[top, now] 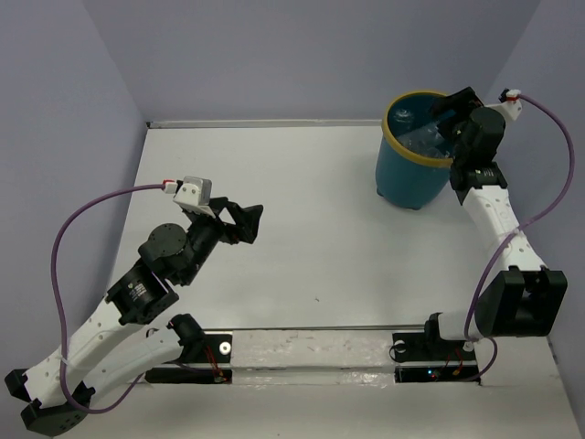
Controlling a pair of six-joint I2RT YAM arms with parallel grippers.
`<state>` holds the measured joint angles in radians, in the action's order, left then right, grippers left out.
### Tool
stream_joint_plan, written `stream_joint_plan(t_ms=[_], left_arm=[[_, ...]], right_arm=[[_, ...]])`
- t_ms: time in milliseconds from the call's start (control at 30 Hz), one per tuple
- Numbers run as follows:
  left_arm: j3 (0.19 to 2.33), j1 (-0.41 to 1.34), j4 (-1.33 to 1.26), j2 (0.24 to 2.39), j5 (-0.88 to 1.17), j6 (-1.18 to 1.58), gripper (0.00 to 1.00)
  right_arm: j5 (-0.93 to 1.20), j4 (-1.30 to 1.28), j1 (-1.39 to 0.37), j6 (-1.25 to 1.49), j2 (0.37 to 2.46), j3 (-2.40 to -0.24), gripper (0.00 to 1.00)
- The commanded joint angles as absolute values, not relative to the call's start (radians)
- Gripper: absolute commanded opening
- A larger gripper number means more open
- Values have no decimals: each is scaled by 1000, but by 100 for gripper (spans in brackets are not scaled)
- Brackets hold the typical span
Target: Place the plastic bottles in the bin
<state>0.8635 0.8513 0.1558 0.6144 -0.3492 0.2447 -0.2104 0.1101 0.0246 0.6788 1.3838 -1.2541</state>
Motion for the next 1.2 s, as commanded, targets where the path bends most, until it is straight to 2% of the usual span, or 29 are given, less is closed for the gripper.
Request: stream_joint_plan(t_ms=[0, 200, 300, 333, 367, 567, 700, 800, 1167], left_arm=[[862, 854, 120, 624, -380, 239, 99], [861, 854, 123, 635, -425, 241, 99], [856, 854, 115, 634, -439, 244, 99], [850, 854, 100, 626, -439, 242, 99], [845, 854, 91, 623, -436, 244, 99], [841, 854, 31, 611, -407, 276, 99], [865, 854, 29, 614, -405, 290, 99], [887, 854, 32, 606, -403, 305, 99], [878, 854, 69, 474, -442, 371, 99]], right_arm=[[-196, 86, 20, 690, 1307, -1269, 85], [-56, 110, 20, 624, 1157, -1247, 80], [141, 152, 20, 644, 1040, -1184, 65], [243, 167, 20, 659, 982, -1160, 97], [288, 185, 20, 669, 953, -1132, 100], [625, 296, 20, 754, 776, -907, 100], [793, 486, 20, 908, 662, -717, 100], [825, 491, 20, 884, 599, -635, 100], [753, 312, 20, 790, 469, -750, 100]])
